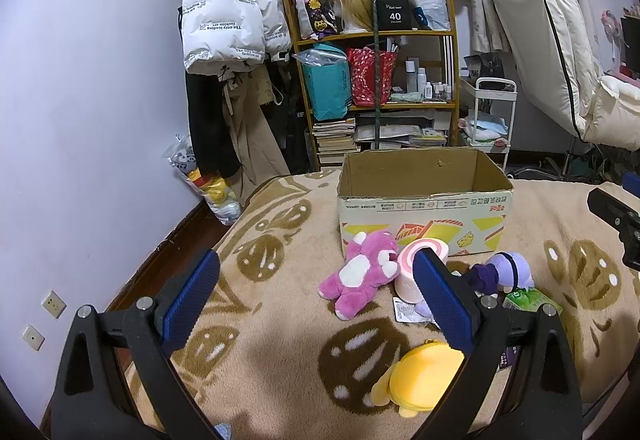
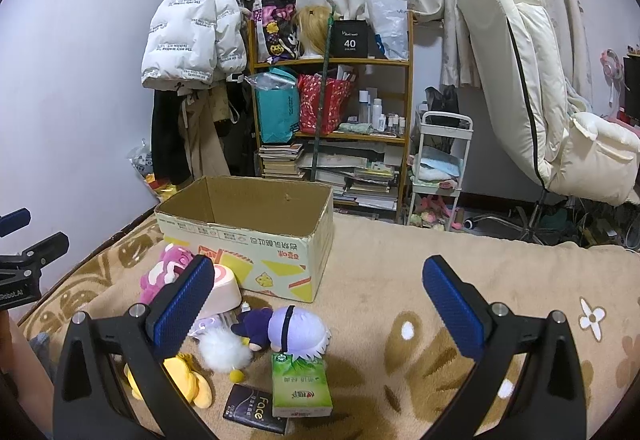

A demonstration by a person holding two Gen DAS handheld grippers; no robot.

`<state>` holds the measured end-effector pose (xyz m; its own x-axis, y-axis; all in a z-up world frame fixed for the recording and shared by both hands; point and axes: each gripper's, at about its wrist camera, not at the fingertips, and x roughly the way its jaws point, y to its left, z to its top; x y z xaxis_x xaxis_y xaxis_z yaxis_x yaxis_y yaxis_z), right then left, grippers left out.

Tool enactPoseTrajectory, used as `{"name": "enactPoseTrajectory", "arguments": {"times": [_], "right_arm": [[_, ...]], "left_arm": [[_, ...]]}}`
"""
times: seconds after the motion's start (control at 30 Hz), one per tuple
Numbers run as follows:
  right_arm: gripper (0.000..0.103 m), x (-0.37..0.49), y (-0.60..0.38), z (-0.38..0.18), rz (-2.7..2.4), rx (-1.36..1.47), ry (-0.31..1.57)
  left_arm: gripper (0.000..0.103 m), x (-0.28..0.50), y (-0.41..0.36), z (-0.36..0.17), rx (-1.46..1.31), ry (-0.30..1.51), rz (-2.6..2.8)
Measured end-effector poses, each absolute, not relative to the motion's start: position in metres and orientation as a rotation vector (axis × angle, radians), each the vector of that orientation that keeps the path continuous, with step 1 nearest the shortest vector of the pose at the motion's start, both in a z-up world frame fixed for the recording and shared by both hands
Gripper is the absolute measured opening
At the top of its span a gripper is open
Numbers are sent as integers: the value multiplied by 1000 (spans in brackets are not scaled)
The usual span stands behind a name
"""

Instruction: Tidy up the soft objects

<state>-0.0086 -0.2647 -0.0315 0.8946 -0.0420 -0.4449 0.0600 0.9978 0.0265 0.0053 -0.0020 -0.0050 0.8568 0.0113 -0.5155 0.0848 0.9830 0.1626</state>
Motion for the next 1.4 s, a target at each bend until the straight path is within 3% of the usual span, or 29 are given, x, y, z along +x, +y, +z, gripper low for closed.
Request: {"name": "enactPoseTrajectory", "arguments": {"times": [1.4], "right_arm": [[103, -4, -264, -43, -41, 34, 523]], "left_arm": [[96, 12, -5, -12, 188, 603, -56]]}}
